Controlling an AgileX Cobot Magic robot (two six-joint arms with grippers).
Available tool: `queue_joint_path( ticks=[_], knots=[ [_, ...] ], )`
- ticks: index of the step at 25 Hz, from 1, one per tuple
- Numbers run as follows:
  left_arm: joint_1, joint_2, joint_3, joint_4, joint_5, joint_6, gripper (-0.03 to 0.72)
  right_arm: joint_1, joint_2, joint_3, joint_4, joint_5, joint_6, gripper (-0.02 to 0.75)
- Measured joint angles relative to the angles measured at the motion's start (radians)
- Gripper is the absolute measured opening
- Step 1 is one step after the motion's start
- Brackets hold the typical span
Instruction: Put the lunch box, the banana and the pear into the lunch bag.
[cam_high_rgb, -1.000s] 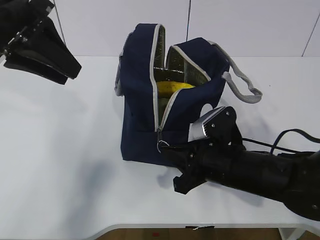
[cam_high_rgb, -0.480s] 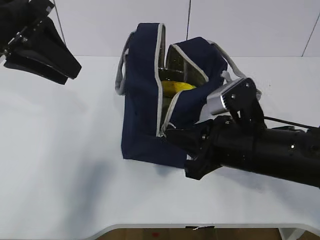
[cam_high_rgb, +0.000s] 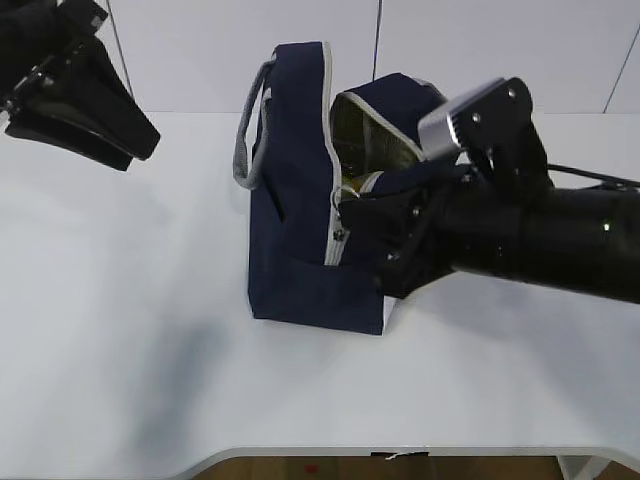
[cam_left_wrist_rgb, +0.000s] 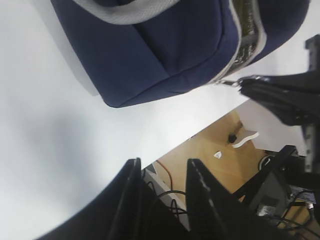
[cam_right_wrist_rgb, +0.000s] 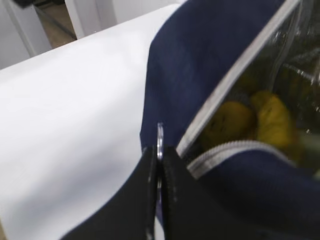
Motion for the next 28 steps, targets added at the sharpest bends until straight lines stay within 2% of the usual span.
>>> queue_joint_path(
  ticks=[13, 18, 23, 28],
  knots=[
    [0.0, 0.0, 0.0, 0.155, 0.0, 0.0, 0.238, 0.0, -0.008, -0.278, -0.307, 0.179, 0.264, 0.006],
    [0.0, 0.0, 0.0, 0.164, 0.0, 0.03, 0.246, 0.0, -0.007, -0.349, -0.344, 0.229, 0.324, 0.006],
    [-0.046, 0.0, 0.0, 0.169, 0.0, 0.101, 0.317, 0.0, 0.026, -0.39, -0.368, 0.237, 0.434, 0.006],
    [-0.109, 0.0, 0.0, 0.17, -0.059, 0.131, 0.353, 0.0, 0.049, -0.429, -0.455, 0.237, 0.566, 0.006]
  ],
)
